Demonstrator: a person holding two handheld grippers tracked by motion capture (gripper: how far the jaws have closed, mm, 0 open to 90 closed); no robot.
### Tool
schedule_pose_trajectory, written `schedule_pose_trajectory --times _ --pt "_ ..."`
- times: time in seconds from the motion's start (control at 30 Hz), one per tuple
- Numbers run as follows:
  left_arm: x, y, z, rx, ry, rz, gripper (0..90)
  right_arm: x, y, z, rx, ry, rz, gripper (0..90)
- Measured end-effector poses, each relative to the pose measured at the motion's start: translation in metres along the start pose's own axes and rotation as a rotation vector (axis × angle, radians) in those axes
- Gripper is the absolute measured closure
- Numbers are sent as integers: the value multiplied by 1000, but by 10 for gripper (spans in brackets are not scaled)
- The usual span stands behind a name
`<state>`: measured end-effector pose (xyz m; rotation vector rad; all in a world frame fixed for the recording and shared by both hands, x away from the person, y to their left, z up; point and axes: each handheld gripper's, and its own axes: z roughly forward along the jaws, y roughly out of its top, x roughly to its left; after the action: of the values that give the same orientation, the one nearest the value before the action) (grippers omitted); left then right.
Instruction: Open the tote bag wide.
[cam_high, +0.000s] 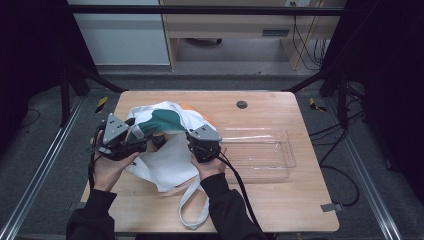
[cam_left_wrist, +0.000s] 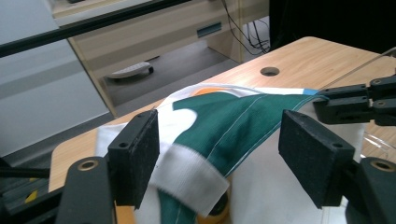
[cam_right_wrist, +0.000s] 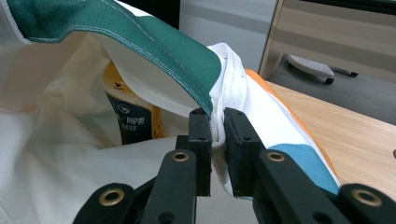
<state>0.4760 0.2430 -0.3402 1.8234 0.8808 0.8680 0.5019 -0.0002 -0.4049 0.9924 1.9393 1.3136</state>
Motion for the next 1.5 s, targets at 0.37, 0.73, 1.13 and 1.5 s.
schedule_pose_trajectory --times 0.37,0.73,1.13,1.5 --pt "-11 -9 19 136 11 75 234 -3 2 -1 -30 21 33 818" --pt "-11 -11 22 188 34 73 384 1 7 -3 -43 27 12 817" --pt "-7 -12 22 185 26 49 648 3 4 -2 -19 56 10 743" --pt "-3 -10 20 165 19 4 694 6 0 -26 -51 150 35 624"
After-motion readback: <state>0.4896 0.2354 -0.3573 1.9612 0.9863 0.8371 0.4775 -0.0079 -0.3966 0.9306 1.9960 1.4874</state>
